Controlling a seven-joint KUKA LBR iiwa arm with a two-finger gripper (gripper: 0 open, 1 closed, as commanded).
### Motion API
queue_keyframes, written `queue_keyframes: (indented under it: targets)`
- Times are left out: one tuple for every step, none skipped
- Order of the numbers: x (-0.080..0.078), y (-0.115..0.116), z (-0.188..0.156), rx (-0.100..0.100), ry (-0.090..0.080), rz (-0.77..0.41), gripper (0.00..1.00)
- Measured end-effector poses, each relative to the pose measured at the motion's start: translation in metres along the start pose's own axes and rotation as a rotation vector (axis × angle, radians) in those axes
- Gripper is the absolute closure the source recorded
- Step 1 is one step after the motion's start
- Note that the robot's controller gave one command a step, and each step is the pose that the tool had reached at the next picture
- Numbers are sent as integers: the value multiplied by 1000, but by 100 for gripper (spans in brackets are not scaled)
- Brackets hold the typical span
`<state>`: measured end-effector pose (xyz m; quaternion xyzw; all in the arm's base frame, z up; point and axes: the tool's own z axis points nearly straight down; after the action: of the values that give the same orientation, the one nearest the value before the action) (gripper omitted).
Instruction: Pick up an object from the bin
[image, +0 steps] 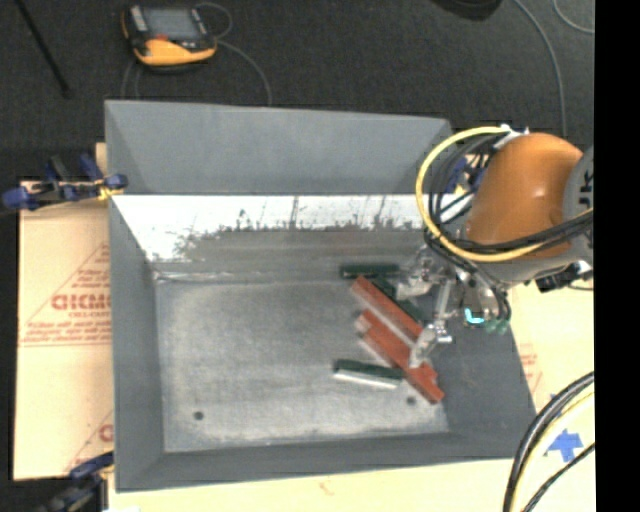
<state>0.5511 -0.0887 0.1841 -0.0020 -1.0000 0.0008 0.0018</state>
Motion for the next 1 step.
queue_keyframes:
  targets:
    - [-1,0,-3,1,-5,-1,0]
